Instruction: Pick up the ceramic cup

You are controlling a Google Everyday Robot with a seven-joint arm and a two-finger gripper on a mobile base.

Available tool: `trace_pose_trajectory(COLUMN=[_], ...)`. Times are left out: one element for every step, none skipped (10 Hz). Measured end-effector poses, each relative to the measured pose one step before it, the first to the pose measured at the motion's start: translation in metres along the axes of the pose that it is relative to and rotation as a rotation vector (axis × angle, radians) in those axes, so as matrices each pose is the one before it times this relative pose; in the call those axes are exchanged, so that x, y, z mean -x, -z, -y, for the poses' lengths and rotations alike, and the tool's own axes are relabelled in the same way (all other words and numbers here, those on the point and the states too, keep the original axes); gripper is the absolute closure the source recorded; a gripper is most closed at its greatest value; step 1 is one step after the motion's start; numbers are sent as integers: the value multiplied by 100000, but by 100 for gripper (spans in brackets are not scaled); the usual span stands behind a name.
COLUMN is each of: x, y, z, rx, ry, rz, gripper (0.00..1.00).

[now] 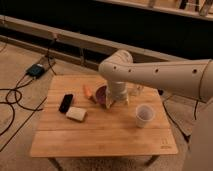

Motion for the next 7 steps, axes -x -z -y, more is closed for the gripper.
trace_pose_trajectory(x=[395, 346, 452, 381, 401, 431, 391], y=[-618, -653, -793, -697, -712, -672, -769], z=[1196, 1135, 1200, 1105, 1159, 856, 704], rx=[-294, 86, 157, 13, -76, 234, 124], ry=[-1308, -1492, -1499, -1497, -1711, -1501, -1305], rz=[-163, -231, -157, -346, -431, -219, -411], gripper=[35, 35, 35, 35, 35, 35, 35])
